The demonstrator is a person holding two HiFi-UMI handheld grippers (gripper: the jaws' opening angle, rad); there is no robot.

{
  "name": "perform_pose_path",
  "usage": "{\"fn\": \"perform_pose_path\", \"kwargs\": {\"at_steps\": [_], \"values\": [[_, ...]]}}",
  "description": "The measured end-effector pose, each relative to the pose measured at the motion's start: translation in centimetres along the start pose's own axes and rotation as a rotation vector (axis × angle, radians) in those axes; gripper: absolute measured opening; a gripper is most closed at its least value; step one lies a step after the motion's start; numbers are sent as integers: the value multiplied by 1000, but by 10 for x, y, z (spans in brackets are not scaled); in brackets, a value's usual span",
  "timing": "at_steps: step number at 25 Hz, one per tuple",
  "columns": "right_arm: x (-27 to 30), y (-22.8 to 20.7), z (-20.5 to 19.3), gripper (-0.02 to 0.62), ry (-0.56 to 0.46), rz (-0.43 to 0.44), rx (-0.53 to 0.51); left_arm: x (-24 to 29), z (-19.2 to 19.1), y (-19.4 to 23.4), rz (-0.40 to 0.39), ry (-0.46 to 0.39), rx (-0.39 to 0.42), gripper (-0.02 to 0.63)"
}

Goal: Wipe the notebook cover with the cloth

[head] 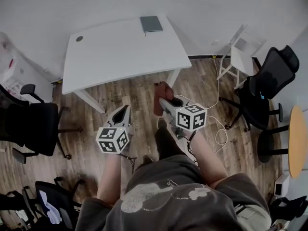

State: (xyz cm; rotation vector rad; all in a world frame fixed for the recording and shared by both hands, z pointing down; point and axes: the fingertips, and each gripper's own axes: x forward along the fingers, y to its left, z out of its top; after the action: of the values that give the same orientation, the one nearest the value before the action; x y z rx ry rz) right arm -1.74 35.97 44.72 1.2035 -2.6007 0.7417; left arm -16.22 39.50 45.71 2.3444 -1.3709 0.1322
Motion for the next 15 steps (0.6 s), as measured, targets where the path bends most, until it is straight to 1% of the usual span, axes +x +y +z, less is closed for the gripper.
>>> {"fn": "perform_pose_path", "kwargs": {"at_steps": [7, 15], "values": [[37, -48, 28, 106, 8, 10, 14, 49, 30, 21, 29, -18, 4, 6], [92, -123, 72, 106, 18, 32, 48, 134, 63, 51, 71, -3, -4, 6]]}}
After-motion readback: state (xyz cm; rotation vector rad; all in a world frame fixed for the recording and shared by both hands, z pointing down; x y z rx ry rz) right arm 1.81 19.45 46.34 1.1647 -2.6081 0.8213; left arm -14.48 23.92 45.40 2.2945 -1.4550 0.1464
